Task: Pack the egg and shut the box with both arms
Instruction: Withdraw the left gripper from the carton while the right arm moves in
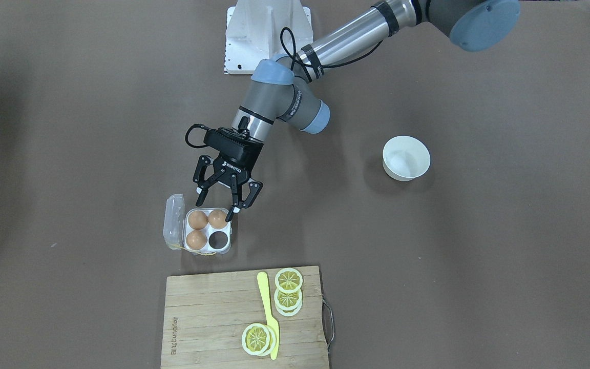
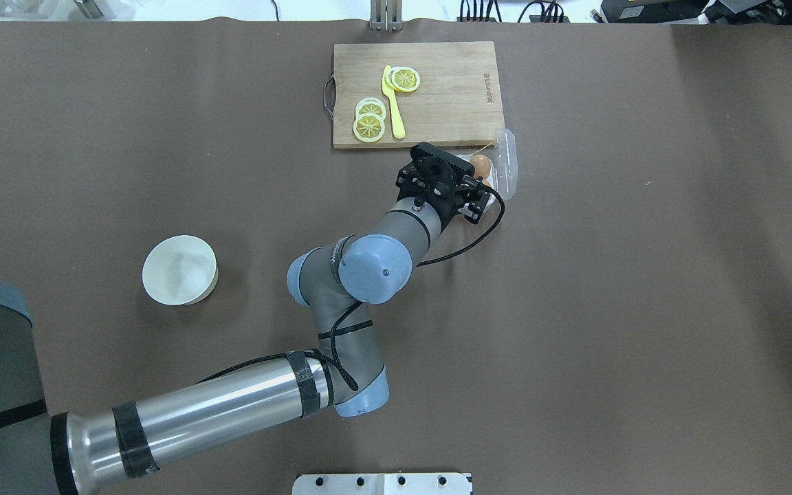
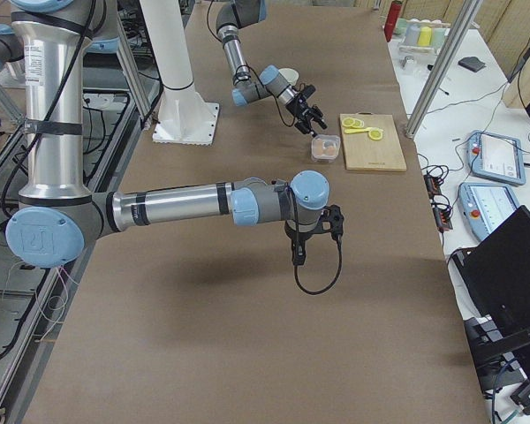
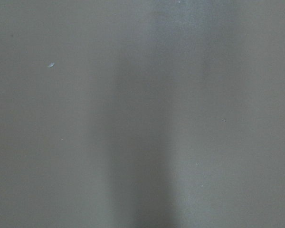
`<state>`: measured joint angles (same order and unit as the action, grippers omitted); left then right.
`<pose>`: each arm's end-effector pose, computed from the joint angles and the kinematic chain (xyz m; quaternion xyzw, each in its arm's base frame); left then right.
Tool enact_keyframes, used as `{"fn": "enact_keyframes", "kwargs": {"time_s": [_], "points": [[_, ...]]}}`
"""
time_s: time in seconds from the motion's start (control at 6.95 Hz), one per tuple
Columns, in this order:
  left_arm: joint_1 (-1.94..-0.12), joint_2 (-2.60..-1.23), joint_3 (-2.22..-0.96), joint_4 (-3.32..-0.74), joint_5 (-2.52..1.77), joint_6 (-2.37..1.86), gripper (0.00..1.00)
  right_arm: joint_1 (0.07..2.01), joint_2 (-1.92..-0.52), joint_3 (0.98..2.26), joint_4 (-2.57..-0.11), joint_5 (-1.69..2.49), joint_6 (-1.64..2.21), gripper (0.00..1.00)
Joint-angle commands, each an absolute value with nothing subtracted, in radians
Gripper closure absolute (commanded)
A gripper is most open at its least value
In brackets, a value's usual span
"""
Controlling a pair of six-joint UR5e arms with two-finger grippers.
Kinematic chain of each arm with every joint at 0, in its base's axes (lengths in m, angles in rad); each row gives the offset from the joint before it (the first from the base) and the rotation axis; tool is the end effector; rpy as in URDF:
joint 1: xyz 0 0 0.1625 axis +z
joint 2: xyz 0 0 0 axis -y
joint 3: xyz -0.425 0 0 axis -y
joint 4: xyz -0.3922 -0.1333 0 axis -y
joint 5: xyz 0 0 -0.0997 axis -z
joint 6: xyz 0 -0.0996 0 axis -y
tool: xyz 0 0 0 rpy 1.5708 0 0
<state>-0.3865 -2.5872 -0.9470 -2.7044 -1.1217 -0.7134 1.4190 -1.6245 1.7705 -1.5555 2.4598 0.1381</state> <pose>0.6909 -0.4718 0.1406 0.5234 0.4539 0.0147 0.7210 -0.0163 -0.4767 0.5758 0.0101 -0.4346 -0.0408 0.8996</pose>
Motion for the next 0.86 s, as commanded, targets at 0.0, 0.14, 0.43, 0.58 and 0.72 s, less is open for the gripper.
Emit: {"fn": "enact_keyframes", "kwargs": {"time_s": [0.0,0.14,0.43,0.58,0.72], "points": [[-0.414,-2.609,-0.953,-2.703,-1.140,-0.761,0.05,1.416,-1.621,1.772,-1.555,2.459,0.138,0.00],[-0.481,-2.603,-0.975,-2.700,-1.264,-0.890,0.05,1.413,-1.614,1.770,-1.555,2.454,0.138,0.00],[-0.580,-2.400,-1.201,-2.634,-1.487,-1.005,0.08,1.398,-1.591,1.770,-1.554,2.422,0.147,0.00],[-0.627,-2.338,-1.283,-2.521,-1.591,-1.012,0.08,1.390,-1.566,1.770,-1.554,2.418,0.149,0.00],[-0.712,-2.282,-1.398,-2.326,-1.765,-1.011,0.08,1.379,-1.542,1.772,-1.552,2.398,0.150,0.00]]}}
